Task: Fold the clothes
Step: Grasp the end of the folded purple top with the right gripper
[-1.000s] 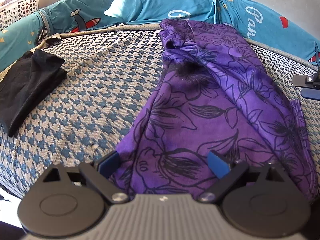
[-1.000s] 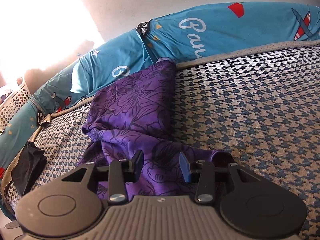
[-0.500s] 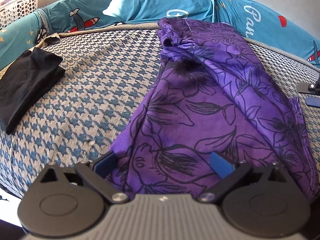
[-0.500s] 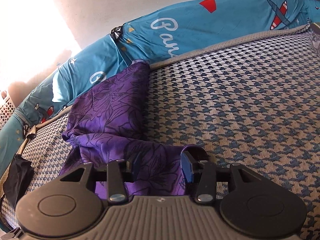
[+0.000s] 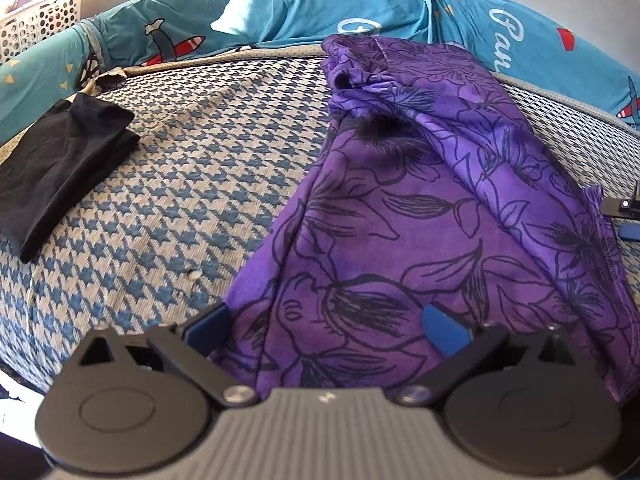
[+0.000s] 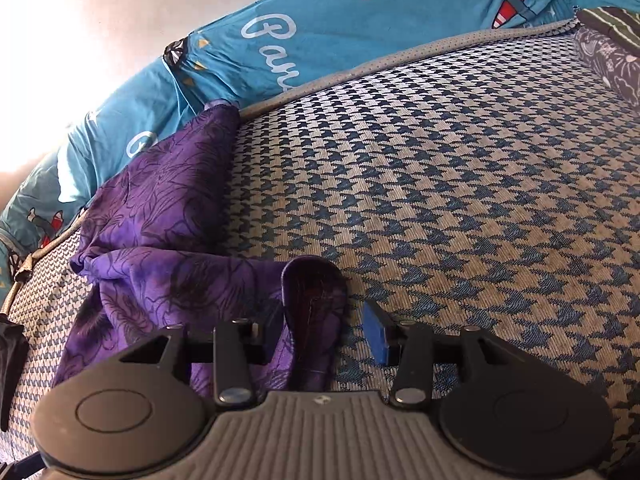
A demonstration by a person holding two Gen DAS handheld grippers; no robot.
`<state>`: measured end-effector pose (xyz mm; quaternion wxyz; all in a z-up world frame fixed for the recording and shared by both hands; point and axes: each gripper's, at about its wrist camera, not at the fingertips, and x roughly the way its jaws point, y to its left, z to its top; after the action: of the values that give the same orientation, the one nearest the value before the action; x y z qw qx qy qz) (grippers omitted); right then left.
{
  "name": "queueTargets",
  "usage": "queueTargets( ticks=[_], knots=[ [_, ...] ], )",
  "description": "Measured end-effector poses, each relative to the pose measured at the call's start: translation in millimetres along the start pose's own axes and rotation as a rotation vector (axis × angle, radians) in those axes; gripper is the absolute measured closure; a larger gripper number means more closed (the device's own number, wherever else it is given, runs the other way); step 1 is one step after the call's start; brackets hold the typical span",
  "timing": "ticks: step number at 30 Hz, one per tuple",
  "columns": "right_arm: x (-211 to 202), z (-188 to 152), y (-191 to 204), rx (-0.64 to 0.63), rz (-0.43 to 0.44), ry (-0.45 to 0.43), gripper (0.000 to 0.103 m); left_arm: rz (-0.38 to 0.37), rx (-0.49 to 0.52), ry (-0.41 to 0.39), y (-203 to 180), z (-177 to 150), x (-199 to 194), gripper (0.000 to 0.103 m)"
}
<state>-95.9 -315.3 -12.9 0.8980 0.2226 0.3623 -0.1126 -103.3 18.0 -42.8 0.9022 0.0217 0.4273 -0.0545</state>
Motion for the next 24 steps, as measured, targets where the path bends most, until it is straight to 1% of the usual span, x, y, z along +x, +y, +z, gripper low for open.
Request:
queueTargets(
  ticks=[1,3,5,8,10,12,13,14,15,18,22,24],
  knots=[
    [1,-1,1,-0.003,0.001,-0.008,0.055,0.016,-0.011,0.000,2,0,0,0.001],
    [2,-2,5,-0.024,0.005,-0.013,0.046,0.041,-0.044,-0.004,10,1,-1,0.001],
    [5,-5,11,-0.064,-0.009,-0.026,0.045,0.058,-0.080,-0.009,18,3,-3,0.001],
    [10,-10,19,-0.131,-0.040,-0.058,0.046,0.073,-0.123,-0.014,28,3,-4,0.001],
    [14,-13,24,-0.174,-0.054,-0.075,0.054,0.075,-0.140,-0.011,32,2,-4,0.001],
    [16,-16,24,-0.190,-0.065,-0.097,0.076,0.077,-0.140,-0.011,32,2,-4,0.001],
    [15,-16,24,-0.190,-0.056,-0.099,0.080,0.078,-0.137,-0.013,32,1,-5,0.001],
    [15,-17,24,-0.189,-0.047,-0.102,0.086,0.078,-0.136,-0.015,31,1,-5,0.001],
    [15,-17,24,-0.189,-0.038,-0.105,0.088,0.075,-0.136,-0.016,31,1,-6,0.001],
    [15,-19,23,-0.187,-0.011,-0.112,0.091,0.071,-0.136,-0.017,30,1,-6,0.001],
    [8,-19,19,-0.134,0.027,-0.124,0.092,0.077,-0.139,-0.017,31,1,-6,0.001],
    [-1,-19,20,-0.122,0.063,-0.142,0.092,0.081,-0.150,-0.013,33,1,-6,0.001]
  ],
)
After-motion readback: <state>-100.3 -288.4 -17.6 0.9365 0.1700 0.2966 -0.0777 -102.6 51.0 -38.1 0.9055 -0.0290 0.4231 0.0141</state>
